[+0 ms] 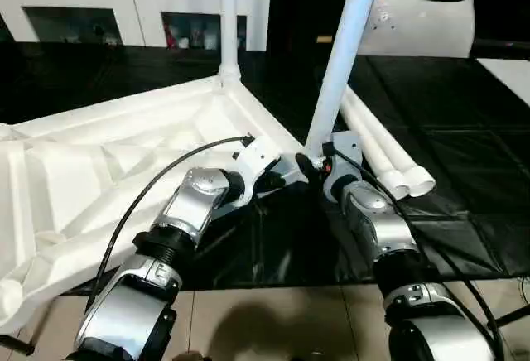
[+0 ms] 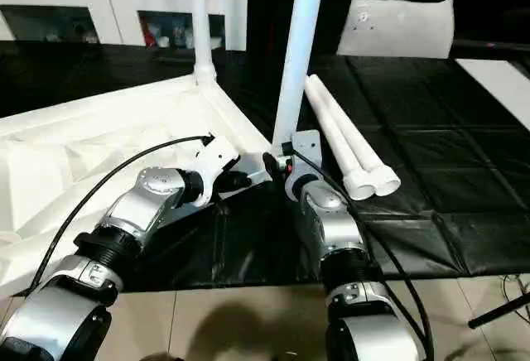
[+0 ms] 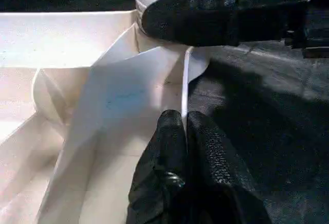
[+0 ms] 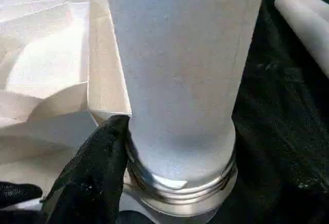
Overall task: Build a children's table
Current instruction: Rotate leg to tighten
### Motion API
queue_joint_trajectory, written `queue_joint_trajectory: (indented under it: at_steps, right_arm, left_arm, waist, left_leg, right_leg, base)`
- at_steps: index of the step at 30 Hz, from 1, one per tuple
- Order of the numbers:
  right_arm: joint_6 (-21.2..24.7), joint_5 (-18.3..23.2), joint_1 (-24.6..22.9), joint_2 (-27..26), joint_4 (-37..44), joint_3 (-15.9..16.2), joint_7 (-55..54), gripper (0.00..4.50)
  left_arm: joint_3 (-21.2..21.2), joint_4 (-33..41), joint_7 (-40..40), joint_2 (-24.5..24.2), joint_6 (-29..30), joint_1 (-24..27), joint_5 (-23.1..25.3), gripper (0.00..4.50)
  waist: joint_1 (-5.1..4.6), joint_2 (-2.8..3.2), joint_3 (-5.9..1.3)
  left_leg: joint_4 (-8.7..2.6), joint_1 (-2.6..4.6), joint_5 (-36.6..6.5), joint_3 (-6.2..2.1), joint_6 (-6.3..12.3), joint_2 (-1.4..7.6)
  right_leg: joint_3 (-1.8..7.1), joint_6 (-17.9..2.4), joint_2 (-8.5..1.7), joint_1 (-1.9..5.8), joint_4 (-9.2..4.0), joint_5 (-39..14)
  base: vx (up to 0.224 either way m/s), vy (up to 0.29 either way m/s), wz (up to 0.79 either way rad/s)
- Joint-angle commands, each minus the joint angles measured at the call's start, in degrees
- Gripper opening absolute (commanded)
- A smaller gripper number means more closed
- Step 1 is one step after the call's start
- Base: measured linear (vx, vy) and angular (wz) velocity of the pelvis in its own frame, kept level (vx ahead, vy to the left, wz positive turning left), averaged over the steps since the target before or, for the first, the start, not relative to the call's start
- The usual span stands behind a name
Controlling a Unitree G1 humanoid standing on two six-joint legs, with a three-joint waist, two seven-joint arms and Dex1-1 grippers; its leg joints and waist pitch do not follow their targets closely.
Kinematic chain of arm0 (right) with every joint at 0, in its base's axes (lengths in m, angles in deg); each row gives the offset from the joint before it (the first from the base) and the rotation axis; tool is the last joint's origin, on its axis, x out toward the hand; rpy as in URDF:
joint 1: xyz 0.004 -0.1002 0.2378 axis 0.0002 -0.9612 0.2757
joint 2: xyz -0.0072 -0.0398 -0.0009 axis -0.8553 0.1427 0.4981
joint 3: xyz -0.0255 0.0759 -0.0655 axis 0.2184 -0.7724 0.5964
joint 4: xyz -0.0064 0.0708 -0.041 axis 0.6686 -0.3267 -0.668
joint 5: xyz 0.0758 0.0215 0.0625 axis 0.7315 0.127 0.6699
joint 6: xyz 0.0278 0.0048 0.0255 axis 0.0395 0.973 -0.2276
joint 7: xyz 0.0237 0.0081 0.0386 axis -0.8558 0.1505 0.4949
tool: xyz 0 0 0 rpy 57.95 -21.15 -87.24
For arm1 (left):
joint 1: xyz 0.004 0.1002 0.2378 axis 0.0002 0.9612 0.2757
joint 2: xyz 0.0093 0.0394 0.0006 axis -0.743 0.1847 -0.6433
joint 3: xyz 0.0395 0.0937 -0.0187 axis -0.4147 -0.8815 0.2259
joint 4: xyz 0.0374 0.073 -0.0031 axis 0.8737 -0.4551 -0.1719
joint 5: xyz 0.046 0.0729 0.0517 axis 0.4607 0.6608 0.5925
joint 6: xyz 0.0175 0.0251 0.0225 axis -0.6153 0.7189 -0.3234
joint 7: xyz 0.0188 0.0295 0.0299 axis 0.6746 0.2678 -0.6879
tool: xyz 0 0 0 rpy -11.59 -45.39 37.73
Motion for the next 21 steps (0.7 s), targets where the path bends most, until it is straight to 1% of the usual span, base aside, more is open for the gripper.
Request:
queue_joint_trajectory:
  at_steps: [1, 2, 3, 4, 5, 6, 7, 8, 9, 11, 13, 14, 15, 16, 17, 18, 19, 20, 21]
  right_arm:
    - [-0.5, 1.6, 0.1, -6.8, 0.2, 5.3, 4.7, 3.40]
    - [-1.3, 1.6, -0.4, -6.1, 0.4, 4.7, 4.2, 3.46]
    - [-1.6, 1.7, -0.9, -5.4, 0.9, 4.5, 4.4, 3.46]
    - [-1.9, 1.9, -1.5, -4.4, 1.6, 4.3, 5.0, 3.58]
    - [-2.2, 1.9, -2.1, -3.6, 2.1, 4.1, 5.5, 3.73]
    - [-3.2, 1.8, -3.0, -2.1, 3.4, 4.2, 7.3, 3.82]
    - [-3.2, 1.8, -3.0, -2.1, 3.4, 4.2, 7.3, 3.93]
    - [-3.6, 1.9, -3.8, -0.4, 4.5, 4.1, 9.2, 3.93]
    - [-4.5, 1.7, -4.8, 1.6, 5.5, 4.1, 11.1, 4.05]
    - [-5.6, 1.6, -5.7, 3.9, 6.4, 4.4, 13.9, 4.27]
    - [-7.3, 2.2, -7.0, 7.1, 7.9, 4.9, 19.1, 4.38]
    - [-7.6, 2.3, -7.2, 7.5, 8.1, 4.9, 19.9, 4.45]
    - [-7.9, 2.5, -7.6, 8.5, 8.6, 5.0, 21.5, 4.45]
    - [-8.3, 2.9, -8.2, 10.4, 9.6, 5.5, 25.3, 4.45]
    - [-8.5, 3.2, -8.9, 12.8, 10.7, 6.2, 29.8, 4.45]
    - [-8.7, 3.3, -9.1, 14.4, 11.1, 6.9, 33.0, 4.45]
    - [-8.7, 3.4, -9.1, 14.6, 11.1, 7.0, 33.4, 4.45]
    - [-8.8, 4.1, -9.0, 16.8, 11.5, 7.9, 37.7, 4.45]
    - [-8.8, 4.6, -8.8, 17.6, 11.7, 8.3, 39.9, 4.45]
  left_arm:
    - [-0.1, 2.6, -3.1, 2.9, -1.7, -0.4, -1.3, 0.00]
    - [-0.4, 3.5, -1.9, 1.9, -1.7, 0.5, -1.4, 0.00]
    - [-0.5, 3.8, -0.9, 1.1, -2.3, 1.1, -1.4, 0.00]
    - [-0.7, 4.0, 0.2, 0.2, -2.7, 1.7, -1.4, 0.00]
    - [-0.7, 4.2, 1.1, -0.6, -2.9, 2.2, -1.4, 0.00]
    - [-0.7, 4.3, 2.2, -1.8, -3.5, 2.8, -1.4, 0.00]
    - [-0.7, 4.3, 2.2, -1.8, -3.5, 2.8, -1.4, 0.00]
    - [-0.6, 4.2, 3.4, -2.9, -4.0, 3.4, -1.6, 0.00]
    - [-0.6, 4.1, 5.0, -4.3, -5.4, 3.9, -1.6, 0.00]
    - [-0.5, 4.0, 7.1, -5.7, -6.6, 4.5, -2.0, 0.00]
    - [-0.6, 3.8, 10.5, -7.5, -8.8, 5.2, -2.6, 0.00]
    - [-0.6, 3.8, 11.0, -7.7, -9.2, 5.3, -2.7, 0.00]
    - [-0.9, 3.9, 12.3, -8.3, -9.8, 5.6, -2.9, 0.00]
    - [-1.7, 3.5, 14.6, -9.7, -11.3, 5.9, -2.6, 0.00]
    - [-2.6, 3.1, 17.6, -11.2, -12.8, 6.2, -2.4, 0.00]
    - [-3.0, 2.9, 20.0, -12.1, -13.7, 6.4, -2.8, 0.00]
    - [-3.0, 2.8, 20.3, -12.2, -13.8, 6.4, -2.9, 0.00]
    - [-3.4, 3.0, 24.6, -13.4, -15.0, 6.6, -4.1, 0.00]
    - [-3.8, 2.9, 26.3, -14.0, -15.5, 6.6, -4.4, 0.00]
  waist:
    - [0.02, 0.43, -4.07]
    - [-0.06, 0.53, -3.98]
    - [-0.19, 0.39, -3.79]
    - [-0.25, 0.62, -3.71]
    - [-0.30, 0.54, -3.71]
    - [-0.36, 0.68, -3.61]
    - [-0.39, 0.62, -3.67]
    - [-0.39, 0.81, -3.60]
    - [-0.43, 0.75, -3.57]
    - [-0.37, 0.61, -3.57]
    - [-0.27, 0.76, -3.56]
    - [-0.22, 0.74, -3.54]
    - [-0.27, 0.51, -3.57]
    - [-0.22, 0.61, -3.59]
    - [-0.19, 0.60, -3.59]
    - [-0.07, 0.48, -3.55]
    - [-0.07, 0.58, -3.60]
    - [-0.10, 0.41, -3.61]
    - [-0.09, 0.32, -3.59]
  left_leg:
    - [-3.67, 0.46, -4.7, -0.60, 4.70, 2.24]
    - [-3.74, 0.45, -5.3, -0.59, 4.77, 2.26]
    - [-3.90, 0.40, -7.4, -0.61, 4.48, 2.24]
    - [-4.00, 0.47, -9.0, -0.67, 3.70, 2.26]
    - [-3.97, 0.53, -9.6, -0.65, 3.52, 2.24]
    - [-4.09, 0.48, -10.3, -0.67, 3.14, 2.27]
    - [-4.05, 0.50, -10.4, -0.68, 2.93, 2.29]
    - [-4.12, 0.50, -10.4, -0.73, 2.82, 2.30]
    - [-4.07, 0.49, -10.7, -0.67, 2.76, 2.26]
    - [-4.04, 0.46, -10.6, -0.64, 3.00, 2.25]
    - [-4.00, 0.46, -10.6, -0.67, 3.34, 2.28]
    - [-4.00, 0.46, -10.7, -0.63, 3.52, 2.36]
    - [-3.98, 0.47, -10.5, -0.60, 3.60, 2.36]
    - [-4.02, 0.47, -10.3, -0.69, 3.82, 2.36]
    - [-3.98, 0.54, -10.5, -0.64, 4.09, 2.39]
    - [-3.93, 0.43, -10.1, -0.64, 4.52, 2.42]
    - [-3.90, 0.46, -9.8, -0.61, 4.72, 2.44]
    - [-3.86, 0.44, -9.6, -0.57, 4.87, 2.39]
    - [-3.78, 0.41, -9.6, -0.52, 5.21, 2.37]
  right_leg:
    - [2.81, -14.0, -3.85, 3.21, -3.39, -0.5]
    - [2.81, -14.1, -3.85, 3.16, -3.44, -1.1]
    - [2.77, -13.8, -3.95, 3.21, -3.80, -3.8]
    - [2.78, -13.1, -3.98, 3.17, -4.07, -6.7]
    - [2.81, -12.8, -3.97, 3.14, -4.25, -7.6]
    - [2.86, -12.3, -3.93, 3.15, -4.42, -9.0]
    - [2.90, -12.0, -3.90, 3.16, -4.37, -9.2]
    - [2.89, -12.1, -3.87, 3.11, -4.38, -9.3]
    - [2.91, -12.0, -3.79, 3.12, -4.48, -9.5]
    - [2.92, -11.7, -3.73, 3.15, -4.43, -9.2]
    - [2.91, -11.9, -3.88, 3.10, -4.47, -9.9]
    - [2.98, -11.8, -3.87, 3.08, -4.49, -9.8]
    - [2.98, -11.9, -3.84, 3.06, -4.42, -9.6]
    - [2.91, -12.1, -3.78, 3.09, -4.30, -9.4]
    - [2.91, -12.2, -3.75, 3.05, -4.33, -9.3]
    - [2.93, -12.1, -3.78, 3.15, -4.27, -8.8]
    - [2.98, -12.5, -3.85, 3.11, -4.14, -8.2]
    - [2.92, -13.0, -3.83, 3.16, -4.09, -7.9]
    - [2.96, -13.3, -3.90, 3.14, -4.12, -8.0]
  base:
    - [0.000, 0.000, 0.00]
    - [0.000, 0.000, 0.00]
    - [0.000, 0.000, 0.00]
    - [0.000, 0.000, 0.00]
    - [0.000, 0.000, 0.00]
    - [0.000, 0.000, 0.00]
    - [0.000, 0.000, 0.00]
    - [0.000, 0.000, 0.00]
    - [0.000, 0.000, 0.00]
    - [0.000, 0.000, 0.00]
    - [0.000, 0.000, 0.00]
    - [0.000, 0.000, 0.00]
    - [0.000, 0.000, 0.00]
    - [0.000, 0.000, 0.00]
    - [0.000, 0.000, 0.00]
    - [0.000, 0.000, 0.00]
    - [0.000, 0.000, 0.00]
    - [0.000, 0.000, 0.00]
    - [0.000, 0.000, 0.00]
